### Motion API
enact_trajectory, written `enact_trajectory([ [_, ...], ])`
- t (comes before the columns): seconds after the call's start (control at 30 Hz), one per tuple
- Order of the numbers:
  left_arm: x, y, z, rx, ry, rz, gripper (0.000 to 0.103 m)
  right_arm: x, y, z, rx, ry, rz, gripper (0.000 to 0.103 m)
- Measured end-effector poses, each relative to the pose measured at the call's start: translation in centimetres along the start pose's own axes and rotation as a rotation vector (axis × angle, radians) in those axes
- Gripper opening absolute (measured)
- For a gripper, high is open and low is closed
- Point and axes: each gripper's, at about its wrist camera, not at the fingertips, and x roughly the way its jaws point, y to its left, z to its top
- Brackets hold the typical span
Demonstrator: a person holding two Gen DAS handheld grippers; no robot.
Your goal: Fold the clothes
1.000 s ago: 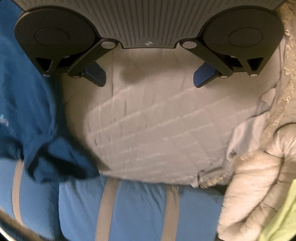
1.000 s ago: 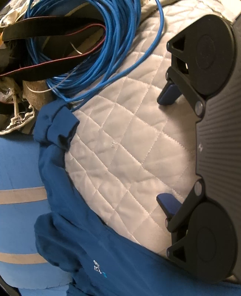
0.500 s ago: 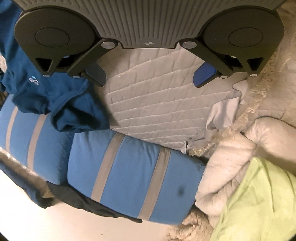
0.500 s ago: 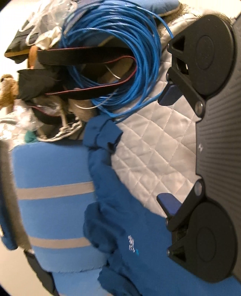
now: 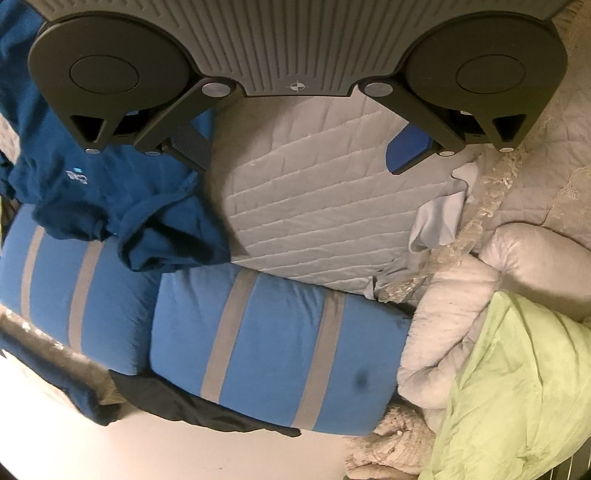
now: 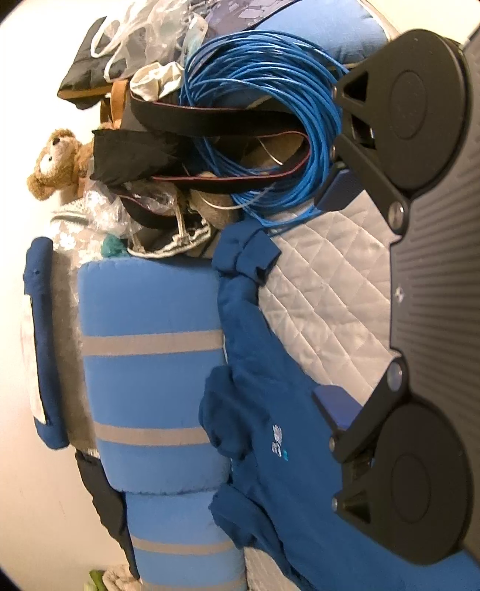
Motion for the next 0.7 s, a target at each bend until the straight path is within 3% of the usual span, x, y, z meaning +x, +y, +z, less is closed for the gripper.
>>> enact_trajectory([
  [0.2,-1.2,-0.4,-0.3,0.029,0.006,-0.052,0.103,-1.8,-0.5,-0.1,-0.006,0.016,0.000,0.102],
  [0.43,-3.2,0.6,-1.1,0.035,0.012,-0.208,0.103,-3.7,-0.5,-0.3,0.003,0.048,0.059,0.102],
  [0.57,-2.7,1.8,-3.2,0.011,0.111,-0.315,0.101,-4.0,-0.3,-1.5,0.027,0.097,0.133,0.102],
  [0.7,-1.6,2.9,-5.4,-0.076,0.206,-0.409,0.089,-3.4,-0.3,-3.2,0.081,0.143,0.212,0.102],
])
